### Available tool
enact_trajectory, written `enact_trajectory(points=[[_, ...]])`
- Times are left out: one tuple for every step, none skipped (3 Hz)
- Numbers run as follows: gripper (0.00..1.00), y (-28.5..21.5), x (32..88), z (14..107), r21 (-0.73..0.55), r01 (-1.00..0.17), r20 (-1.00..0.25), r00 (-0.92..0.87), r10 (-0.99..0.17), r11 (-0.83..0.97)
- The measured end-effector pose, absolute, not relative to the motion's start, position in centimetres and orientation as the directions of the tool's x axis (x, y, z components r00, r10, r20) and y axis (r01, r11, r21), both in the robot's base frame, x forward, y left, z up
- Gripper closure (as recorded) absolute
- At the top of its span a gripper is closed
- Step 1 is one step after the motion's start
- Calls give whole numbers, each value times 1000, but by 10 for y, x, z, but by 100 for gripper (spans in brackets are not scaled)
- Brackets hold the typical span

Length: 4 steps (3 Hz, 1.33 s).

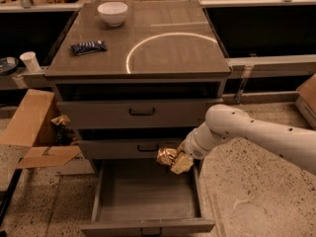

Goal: Place orange can into bottom drawer

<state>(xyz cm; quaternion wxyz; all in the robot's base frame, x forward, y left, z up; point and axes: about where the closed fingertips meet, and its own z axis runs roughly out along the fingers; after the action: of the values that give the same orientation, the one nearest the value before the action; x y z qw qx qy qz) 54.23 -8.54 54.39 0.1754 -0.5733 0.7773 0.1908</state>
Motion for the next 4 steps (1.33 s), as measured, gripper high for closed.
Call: enact_trajectory(points=[[100, -85, 542, 544, 96, -958, -491, -282, -824, 270], [100, -82, 538, 528, 145, -946, -486, -323, -812, 290], [100, -60, 525, 499, 221, -925, -563, -380, -734, 310], [100, -36, 511, 458, 297, -900, -632, -436, -641, 319]])
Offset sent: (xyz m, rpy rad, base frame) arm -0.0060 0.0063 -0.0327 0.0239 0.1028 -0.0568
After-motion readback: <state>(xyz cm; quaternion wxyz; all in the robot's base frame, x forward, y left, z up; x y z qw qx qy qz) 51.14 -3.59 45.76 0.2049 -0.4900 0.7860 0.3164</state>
